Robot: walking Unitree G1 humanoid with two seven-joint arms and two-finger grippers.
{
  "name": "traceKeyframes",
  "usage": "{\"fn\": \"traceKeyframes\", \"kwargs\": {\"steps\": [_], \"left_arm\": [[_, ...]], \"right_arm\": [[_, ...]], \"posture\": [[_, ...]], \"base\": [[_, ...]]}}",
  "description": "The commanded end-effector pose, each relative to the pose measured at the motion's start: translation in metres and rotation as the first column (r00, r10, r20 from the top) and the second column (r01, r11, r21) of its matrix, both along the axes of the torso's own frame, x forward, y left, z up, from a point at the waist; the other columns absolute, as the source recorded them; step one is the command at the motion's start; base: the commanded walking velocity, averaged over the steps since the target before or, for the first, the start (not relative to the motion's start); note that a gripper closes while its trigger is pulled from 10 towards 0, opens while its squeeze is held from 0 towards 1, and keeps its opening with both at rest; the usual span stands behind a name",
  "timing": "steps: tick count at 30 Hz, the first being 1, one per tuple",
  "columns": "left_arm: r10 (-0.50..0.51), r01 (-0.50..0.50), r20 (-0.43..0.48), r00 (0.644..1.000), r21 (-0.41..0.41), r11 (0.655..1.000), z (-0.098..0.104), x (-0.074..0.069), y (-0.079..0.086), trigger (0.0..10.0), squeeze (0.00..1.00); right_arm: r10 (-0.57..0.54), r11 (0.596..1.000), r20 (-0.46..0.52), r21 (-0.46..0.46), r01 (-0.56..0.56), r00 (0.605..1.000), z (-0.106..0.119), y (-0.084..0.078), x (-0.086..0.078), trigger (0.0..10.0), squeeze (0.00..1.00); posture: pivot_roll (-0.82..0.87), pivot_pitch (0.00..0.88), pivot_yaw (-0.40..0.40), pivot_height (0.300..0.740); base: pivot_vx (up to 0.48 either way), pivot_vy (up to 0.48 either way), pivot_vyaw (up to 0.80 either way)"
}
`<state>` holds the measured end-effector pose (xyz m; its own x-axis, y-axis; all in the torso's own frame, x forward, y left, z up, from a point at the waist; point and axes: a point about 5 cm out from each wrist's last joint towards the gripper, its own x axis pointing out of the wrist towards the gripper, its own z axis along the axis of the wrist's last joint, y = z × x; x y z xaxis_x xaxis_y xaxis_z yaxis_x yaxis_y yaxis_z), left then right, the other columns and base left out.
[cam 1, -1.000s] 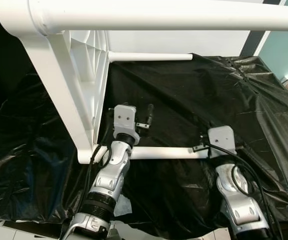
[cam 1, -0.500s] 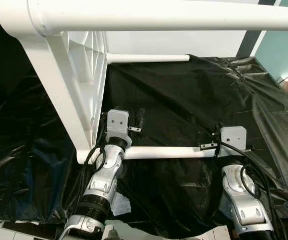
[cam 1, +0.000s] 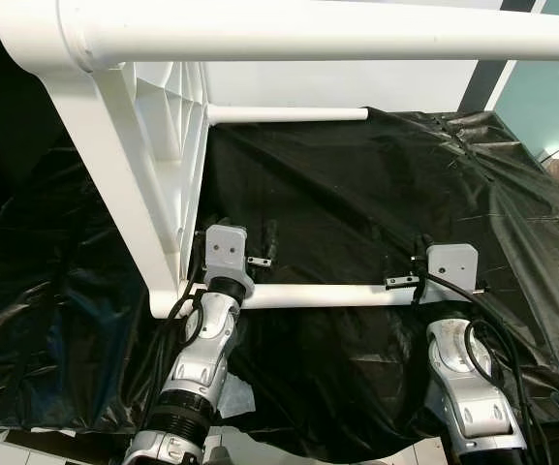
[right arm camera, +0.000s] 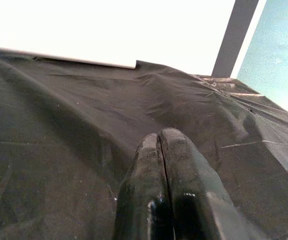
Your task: Building children table
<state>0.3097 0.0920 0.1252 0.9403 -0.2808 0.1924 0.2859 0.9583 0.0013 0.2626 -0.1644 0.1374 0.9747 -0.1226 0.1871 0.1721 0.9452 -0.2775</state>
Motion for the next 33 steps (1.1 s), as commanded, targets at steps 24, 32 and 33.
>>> {"fn": "traceKeyframes", "kwargs": {"steps": [24, 32, 33], "left_arm": [[-0.064, 0.064, -0.003, 0.998, 0.056, 0.996, -0.0028, -0.0073, -0.004, 10.0, 0.0], [-0.07, 0.07, -0.007, 0.998, 0.062, 0.996, -0.0036, -0.0082, -0.0042, 10.0, 0.0], [-0.07, 0.07, -0.007, 0.998, 0.063, 0.996, -0.0036, -0.0081, -0.0041, 10.0, 0.0]], "right_arm": [[-0.016, 0.999, -0.037, 0.031, 0.017, 0.999, -0.0071, 0.0021, 0.0015, 10.0, 0.0], [-0.018, 0.999, -0.039, 0.03, 0.019, 0.999, -0.0072, 0.0023, 0.0019, 10.0, 0.0], [-0.017, 0.999, -0.039, 0.03, 0.018, 0.999, -0.0072, 0.0025, 0.0021, 10.0, 0.0]], "posture": [[-0.04, 0.018, 0.009, 0.74], [-0.04, 0.019, 0.008, 0.74], [-0.04, 0.018, 0.009, 0.74]], "base": [[0.0, 0.0, 0.0], [0.0, 0.0, 0.0], [0.0, 0.0, 0.0]]}}
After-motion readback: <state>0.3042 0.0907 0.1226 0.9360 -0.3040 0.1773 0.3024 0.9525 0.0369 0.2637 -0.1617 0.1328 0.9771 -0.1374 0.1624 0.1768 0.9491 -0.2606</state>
